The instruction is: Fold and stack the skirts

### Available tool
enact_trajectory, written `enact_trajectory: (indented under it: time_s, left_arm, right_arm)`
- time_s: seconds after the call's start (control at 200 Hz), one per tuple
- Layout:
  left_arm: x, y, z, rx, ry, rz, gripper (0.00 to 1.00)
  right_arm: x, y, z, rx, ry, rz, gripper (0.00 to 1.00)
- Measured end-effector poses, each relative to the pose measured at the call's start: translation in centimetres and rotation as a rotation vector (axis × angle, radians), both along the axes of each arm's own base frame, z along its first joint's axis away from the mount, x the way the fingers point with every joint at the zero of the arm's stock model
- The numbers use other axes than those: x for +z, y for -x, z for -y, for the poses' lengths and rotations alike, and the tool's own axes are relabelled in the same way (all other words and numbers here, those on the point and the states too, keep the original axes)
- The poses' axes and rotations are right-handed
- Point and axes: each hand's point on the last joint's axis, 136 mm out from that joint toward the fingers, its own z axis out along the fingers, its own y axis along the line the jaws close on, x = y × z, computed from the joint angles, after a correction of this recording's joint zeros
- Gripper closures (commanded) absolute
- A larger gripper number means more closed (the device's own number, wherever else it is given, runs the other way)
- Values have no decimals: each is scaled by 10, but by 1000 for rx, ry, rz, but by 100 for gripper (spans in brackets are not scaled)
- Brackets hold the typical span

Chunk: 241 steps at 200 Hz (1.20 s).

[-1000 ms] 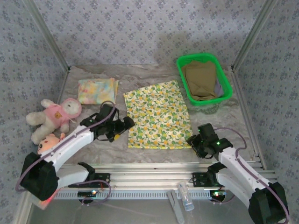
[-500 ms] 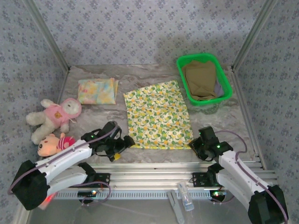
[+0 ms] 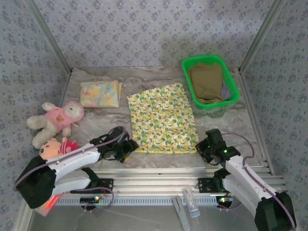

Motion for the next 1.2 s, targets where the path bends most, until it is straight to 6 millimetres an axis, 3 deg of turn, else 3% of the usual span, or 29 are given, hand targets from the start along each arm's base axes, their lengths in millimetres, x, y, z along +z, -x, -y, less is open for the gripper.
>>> enact_trajectory:
  time_s: [0.47,0.799,0.979,1.204]
  left_arm:
    - [-11,-14,1,73,-30,14,57]
    - [-15,-13,1,73,-48,-7,82]
    - [-8,-20,8,71,-32,10,100]
    - [13,-20,2,84,-14,62,100]
  right_arm:
    - [5,-7,-3,3,-12,40,100]
    - [4,-7,-3,8,-9,41,100]
    - [4,-7,-3,25,0,47,100]
    - [6,-5,-5,62,6,49,100]
